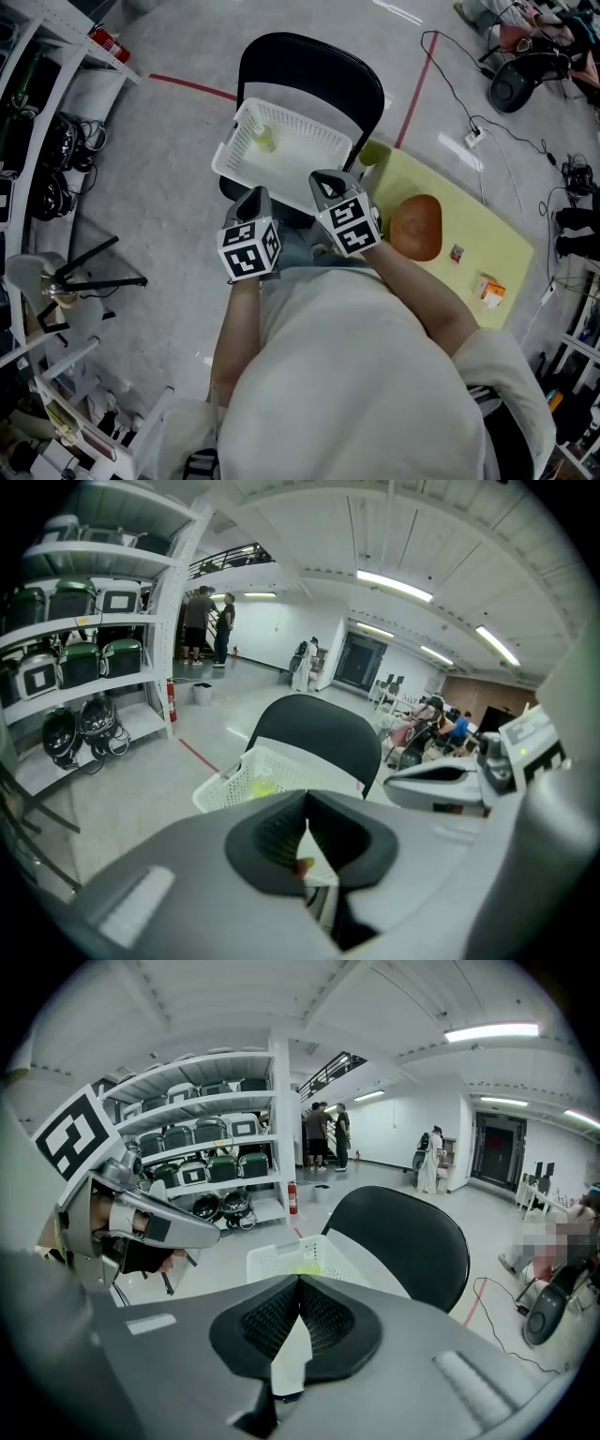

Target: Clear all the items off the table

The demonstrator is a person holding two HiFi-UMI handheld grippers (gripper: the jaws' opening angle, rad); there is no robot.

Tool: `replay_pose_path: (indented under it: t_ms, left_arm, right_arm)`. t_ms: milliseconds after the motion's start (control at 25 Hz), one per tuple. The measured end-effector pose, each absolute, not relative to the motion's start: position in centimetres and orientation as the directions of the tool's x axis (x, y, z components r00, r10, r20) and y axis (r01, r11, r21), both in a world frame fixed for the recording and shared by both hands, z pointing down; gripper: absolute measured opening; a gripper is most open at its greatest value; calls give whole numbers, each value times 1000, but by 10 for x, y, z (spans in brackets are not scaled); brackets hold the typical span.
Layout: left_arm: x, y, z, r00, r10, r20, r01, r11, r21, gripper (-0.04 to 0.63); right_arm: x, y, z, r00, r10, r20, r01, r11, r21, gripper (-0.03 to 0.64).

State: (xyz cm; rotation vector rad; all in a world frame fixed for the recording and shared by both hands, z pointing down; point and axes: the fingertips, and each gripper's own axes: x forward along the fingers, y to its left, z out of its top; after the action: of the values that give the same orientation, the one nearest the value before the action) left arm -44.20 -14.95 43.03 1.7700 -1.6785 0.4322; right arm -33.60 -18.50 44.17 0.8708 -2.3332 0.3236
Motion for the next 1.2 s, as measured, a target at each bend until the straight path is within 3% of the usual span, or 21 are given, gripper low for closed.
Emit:
replay_pose_path:
  t_ms: [1200]
  left_arm:
    - [-398, -110, 397, 142, -801, 582, -966, 15, 257, 9]
  right_arm:
    - [-301, -135, 413, -656, -502, 564, -620, 784, -24, 0]
